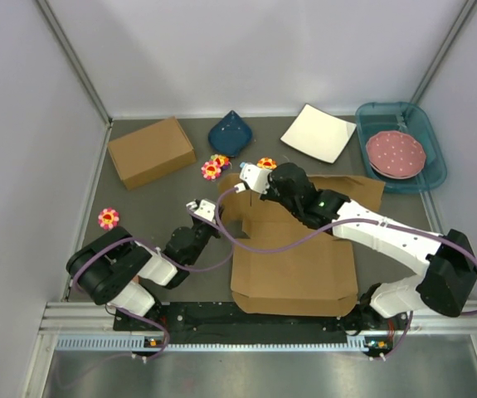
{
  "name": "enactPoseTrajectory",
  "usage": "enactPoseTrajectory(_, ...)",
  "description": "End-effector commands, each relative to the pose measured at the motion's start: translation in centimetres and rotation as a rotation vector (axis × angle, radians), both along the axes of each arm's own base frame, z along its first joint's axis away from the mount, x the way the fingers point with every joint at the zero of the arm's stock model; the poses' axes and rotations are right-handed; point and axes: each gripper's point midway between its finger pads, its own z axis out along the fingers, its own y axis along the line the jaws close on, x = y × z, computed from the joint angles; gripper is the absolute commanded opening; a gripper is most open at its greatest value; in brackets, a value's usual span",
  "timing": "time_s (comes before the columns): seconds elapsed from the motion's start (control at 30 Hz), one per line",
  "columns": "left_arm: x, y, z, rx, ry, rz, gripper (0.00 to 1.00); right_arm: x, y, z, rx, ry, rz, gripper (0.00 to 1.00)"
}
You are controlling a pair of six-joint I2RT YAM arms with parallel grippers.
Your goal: Fold the paper box
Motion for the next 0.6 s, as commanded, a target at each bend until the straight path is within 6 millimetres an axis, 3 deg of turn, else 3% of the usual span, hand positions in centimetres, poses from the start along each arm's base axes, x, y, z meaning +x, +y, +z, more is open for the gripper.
enactPoseTrajectory(0.0, -0.2, 0.2, 6.7, -0.173, -0.21, 0.005, 0.03, 0.6, 0.1, 2.5, 0.07, -0.06, -0.024, 0.14)
enactPoseTrajectory(0.27, 1.1, -0.5, 7.6, -0.169, -0.192, 0.027, 0.09, -1.1, -1.1, 0.8, 0.092, -0.048, -0.093, 0.0)
enactPoseTrajectory(0.57, 2.8, -2.4, 9.4, -0.134, -0.202, 0.008, 0.1, -3.0, -1.8, -1.2, 0.149, -0.043, -0.173, 0.0)
